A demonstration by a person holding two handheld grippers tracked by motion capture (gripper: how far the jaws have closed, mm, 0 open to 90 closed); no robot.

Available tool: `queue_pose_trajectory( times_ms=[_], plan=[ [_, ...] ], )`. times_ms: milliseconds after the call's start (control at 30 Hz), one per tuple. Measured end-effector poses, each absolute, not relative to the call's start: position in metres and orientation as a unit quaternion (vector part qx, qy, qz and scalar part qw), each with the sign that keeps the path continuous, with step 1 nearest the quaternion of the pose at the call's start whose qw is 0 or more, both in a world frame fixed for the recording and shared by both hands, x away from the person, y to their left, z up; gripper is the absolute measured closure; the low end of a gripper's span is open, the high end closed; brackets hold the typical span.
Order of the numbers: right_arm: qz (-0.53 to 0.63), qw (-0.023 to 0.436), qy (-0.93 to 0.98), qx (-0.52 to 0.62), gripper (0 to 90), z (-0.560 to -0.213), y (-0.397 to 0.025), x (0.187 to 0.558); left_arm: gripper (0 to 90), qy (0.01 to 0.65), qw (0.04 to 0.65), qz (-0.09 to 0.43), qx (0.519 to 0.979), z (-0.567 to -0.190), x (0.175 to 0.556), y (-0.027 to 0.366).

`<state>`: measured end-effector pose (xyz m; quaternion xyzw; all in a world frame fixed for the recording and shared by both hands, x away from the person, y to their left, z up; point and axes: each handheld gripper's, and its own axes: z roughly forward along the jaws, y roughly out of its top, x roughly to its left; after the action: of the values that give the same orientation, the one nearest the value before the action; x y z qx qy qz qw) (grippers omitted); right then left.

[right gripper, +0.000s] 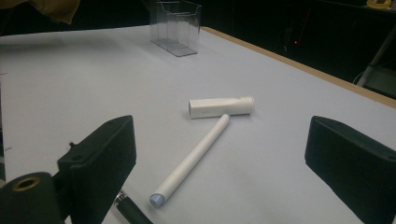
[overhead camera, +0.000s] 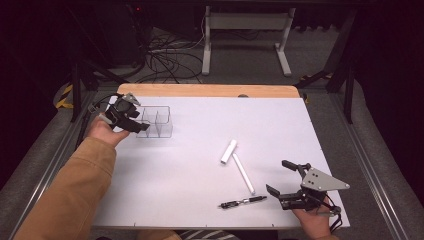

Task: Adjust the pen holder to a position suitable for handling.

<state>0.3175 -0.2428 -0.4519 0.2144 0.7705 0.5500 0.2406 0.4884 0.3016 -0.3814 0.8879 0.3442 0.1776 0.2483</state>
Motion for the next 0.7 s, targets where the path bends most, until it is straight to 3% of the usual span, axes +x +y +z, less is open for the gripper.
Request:
queue_pose_trajectory(
  times_ms=[700],
  plan=[
    [0.55, 0.235, 0.772, 0.214, 9.3, -0.453, -0.243, 0.319, 42.6, 0.352, 0.201, 0.155, 0.901, -0.401, 0.505, 0.293]
  ],
)
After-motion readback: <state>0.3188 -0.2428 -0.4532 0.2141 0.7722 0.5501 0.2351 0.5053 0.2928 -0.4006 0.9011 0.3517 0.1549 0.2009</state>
